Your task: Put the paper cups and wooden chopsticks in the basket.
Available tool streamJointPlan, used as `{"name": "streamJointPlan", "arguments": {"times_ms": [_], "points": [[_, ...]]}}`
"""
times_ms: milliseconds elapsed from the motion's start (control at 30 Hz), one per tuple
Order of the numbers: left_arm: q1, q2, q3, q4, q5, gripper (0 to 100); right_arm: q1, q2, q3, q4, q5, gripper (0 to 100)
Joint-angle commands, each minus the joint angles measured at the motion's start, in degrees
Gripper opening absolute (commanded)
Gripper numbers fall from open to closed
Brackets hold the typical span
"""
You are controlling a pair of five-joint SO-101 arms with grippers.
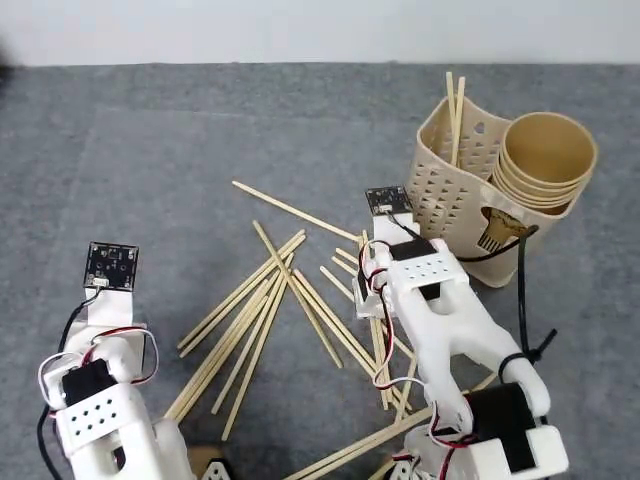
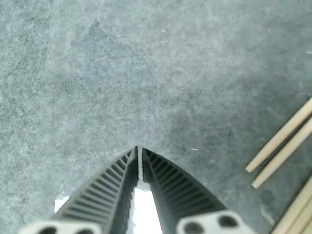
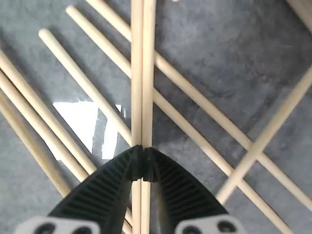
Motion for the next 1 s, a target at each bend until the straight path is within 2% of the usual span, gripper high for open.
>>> {"name": "streamJointPlan", "arguments": {"times_ms": [0, 167, 333, 567, 967], "points": [[-0.2, -1.1, -0.4, -1.5, -0.3, 2, -0.3, -0.3, -4.0, 0.7, -0.5, 0.8], [-0.2, -1.1, -0.4, -1.5, -0.3, 2, -0.4, -0.2, -8.5, 6.3, -0.5, 0.8], [-0.1, -1.1, -0.4, -1.5, -0.3, 2, -0.5, 0.3, -10.9, 6.9, -0.4, 1.3], [-0.1, -1.1, -0.4, -1.5, -0.3, 2, -4.6, 0.4, -11.3, 7.1, -0.9, 16.7], [-0.1, -1.1, -0.4, -1.5, -0.3, 2, -5.0, 5.0, -11.3, 5.4, -1.1, 16.4]]}}
